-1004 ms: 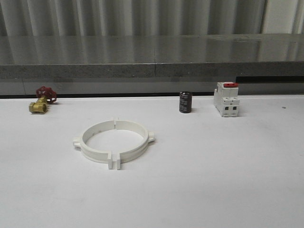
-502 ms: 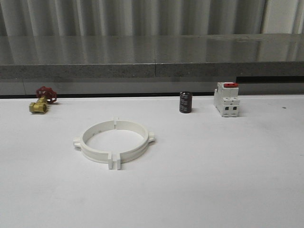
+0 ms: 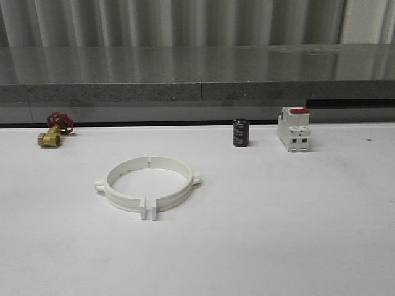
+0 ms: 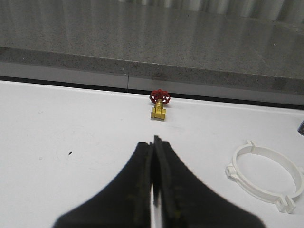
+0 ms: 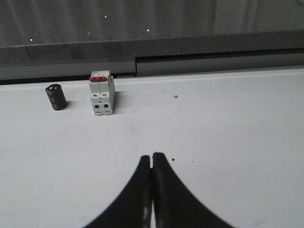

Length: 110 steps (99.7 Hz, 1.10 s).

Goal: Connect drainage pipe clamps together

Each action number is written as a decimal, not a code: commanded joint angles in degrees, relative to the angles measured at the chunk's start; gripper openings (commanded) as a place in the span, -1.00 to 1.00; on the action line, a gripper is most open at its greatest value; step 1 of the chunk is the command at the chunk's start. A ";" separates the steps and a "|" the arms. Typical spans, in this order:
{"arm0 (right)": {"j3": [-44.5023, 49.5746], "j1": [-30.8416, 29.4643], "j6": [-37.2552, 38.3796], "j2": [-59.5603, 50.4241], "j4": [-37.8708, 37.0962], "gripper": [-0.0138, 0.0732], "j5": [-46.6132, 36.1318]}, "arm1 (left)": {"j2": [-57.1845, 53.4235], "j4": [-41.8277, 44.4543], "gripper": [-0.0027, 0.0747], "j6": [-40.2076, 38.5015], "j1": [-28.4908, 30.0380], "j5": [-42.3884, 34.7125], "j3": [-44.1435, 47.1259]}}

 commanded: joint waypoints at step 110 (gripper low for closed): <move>8.98 -0.35 -0.27 -16.83 -0.75 -0.84 -2.10 | 0.74 0.03 -0.99 -0.08 0.08 -4.18 -1.49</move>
